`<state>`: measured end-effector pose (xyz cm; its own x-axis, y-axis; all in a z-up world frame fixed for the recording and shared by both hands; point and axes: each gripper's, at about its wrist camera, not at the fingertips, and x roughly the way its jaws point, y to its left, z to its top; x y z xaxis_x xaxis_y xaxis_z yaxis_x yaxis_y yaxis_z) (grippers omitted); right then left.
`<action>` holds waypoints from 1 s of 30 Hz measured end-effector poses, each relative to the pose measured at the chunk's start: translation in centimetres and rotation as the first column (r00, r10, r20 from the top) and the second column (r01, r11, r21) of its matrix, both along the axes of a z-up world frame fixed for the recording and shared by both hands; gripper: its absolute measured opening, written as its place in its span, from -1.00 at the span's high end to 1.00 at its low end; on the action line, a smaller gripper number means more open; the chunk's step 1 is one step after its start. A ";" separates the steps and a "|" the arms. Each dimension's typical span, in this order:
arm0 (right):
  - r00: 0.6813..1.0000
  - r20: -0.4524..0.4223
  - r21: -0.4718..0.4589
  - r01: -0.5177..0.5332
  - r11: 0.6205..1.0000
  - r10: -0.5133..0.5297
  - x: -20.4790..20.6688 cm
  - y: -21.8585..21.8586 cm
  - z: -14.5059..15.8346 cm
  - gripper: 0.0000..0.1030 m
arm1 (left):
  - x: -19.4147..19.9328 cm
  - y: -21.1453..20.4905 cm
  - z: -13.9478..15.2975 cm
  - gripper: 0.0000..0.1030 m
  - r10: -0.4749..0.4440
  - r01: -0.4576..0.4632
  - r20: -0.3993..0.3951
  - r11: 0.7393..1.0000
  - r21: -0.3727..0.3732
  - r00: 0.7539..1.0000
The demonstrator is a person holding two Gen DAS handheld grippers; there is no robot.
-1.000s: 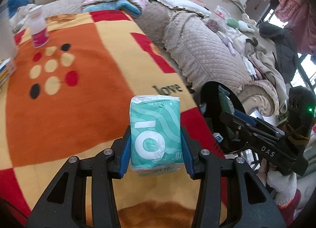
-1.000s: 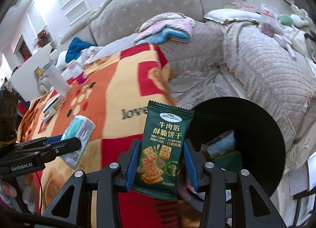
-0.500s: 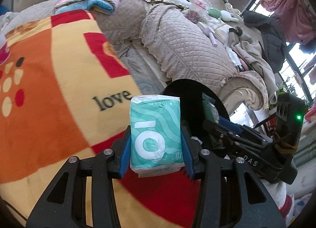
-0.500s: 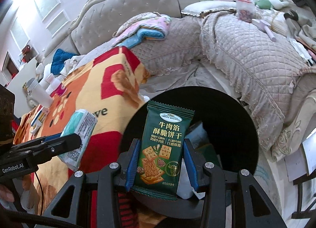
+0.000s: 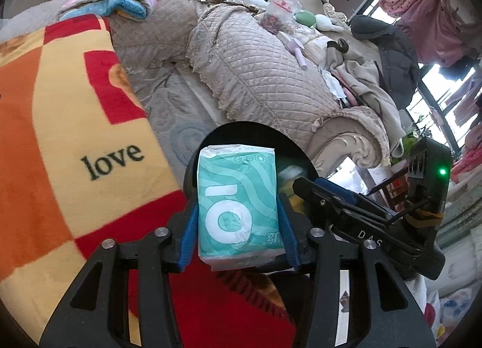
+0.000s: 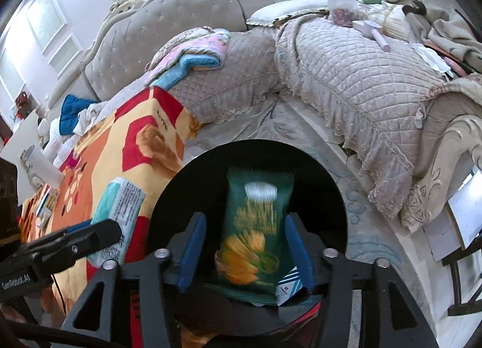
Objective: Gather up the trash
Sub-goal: 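Open the right tool to drop the cracker bag while the left drops the tissue pack, then move both open tools back over the blanket toward the sachet and medicine box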
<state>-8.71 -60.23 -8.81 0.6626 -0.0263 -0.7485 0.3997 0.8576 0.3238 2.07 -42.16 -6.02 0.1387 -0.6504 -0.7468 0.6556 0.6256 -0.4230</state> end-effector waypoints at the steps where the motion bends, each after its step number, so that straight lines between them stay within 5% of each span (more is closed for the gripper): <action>1: 1.000 0.001 0.003 0.002 1.000 -0.002 -0.1 -0.1 0.0 -0.04 | 0.0 0.0 0.0 -0.04 -0.001 0.001 0.000 1.000 0.003 1.000; 18: 0.993 0.000 -0.012 -0.116 0.993 0.116 2.2 5.1 1.1 -0.04 | 1.1 6.9 1.0 -0.09 0.139 -0.145 0.086 0.988 0.061 0.987; 30: 0.949 -0.007 -0.022 -0.316 0.949 0.316 6.8 14.4 1.7 -0.05 | 2.9 17.5 1.0 -0.09 0.318 -0.330 0.122 0.940 0.089 0.940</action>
<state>-1.90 -45.80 -7.13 0.6374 0.1668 -0.7523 0.1085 0.9471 0.3020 5.00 -24.69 -5.03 0.4095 -0.4743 -0.7794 0.4468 0.8491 -0.2819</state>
